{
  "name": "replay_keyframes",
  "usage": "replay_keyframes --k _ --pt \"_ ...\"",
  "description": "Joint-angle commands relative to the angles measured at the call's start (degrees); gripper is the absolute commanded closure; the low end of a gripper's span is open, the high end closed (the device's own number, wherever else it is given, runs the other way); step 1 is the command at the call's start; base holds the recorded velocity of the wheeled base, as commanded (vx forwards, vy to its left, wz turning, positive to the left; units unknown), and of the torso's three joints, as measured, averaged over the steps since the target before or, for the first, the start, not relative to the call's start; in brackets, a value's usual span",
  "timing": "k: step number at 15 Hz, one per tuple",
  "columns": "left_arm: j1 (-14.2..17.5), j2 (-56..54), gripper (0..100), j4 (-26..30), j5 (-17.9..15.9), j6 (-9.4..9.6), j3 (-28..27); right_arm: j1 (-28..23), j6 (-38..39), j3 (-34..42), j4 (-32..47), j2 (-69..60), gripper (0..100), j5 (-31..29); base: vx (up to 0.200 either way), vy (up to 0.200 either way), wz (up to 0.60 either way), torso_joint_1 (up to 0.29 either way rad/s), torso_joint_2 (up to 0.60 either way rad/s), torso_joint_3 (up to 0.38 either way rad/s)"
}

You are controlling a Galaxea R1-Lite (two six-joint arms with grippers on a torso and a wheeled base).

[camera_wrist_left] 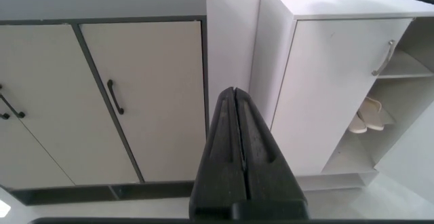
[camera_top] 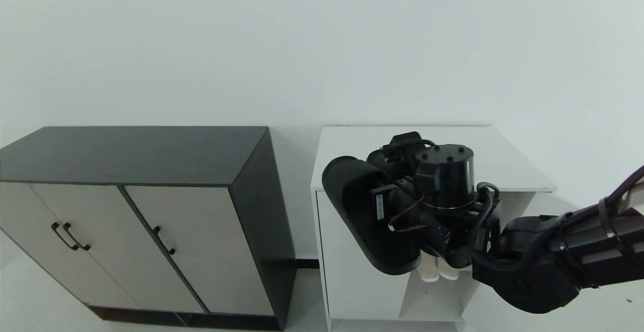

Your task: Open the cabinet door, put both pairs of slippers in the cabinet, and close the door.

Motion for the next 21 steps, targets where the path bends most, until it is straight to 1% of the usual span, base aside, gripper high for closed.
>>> replay_keyframes --k 1,7,18,21 --pt "0.0 0.1 100 0.0 0.0 -0.01 0.0 0.1 0.0 0.2 0.0 -0.1 100 -0.1 0.0 -0.2 0.0 0.007 0.01 0.002" --pt "0.0 0.1 100 0.0 0.0 -0.01 0.0 1.2 -0.1 1.6 0.1 -2.0 100 -0.1 0.0 -0.2 0.0 0.006 0.0 0.0" --pt "0.0 0.1 100 0.0 0.0 -0.01 0.0 2.6 -0.1 1.8 0.0 -2.8 100 -0.1 0.0 -0.2 0.0 0.003 0.0 0.002" --pt "0.0 0.1 100 0.0 0.0 -0.09 0.0 3.1 -0.1 2.8 0.1 -3.2 100 -0.1 0.0 0.0 0.0 0.0 0.0 0.0"
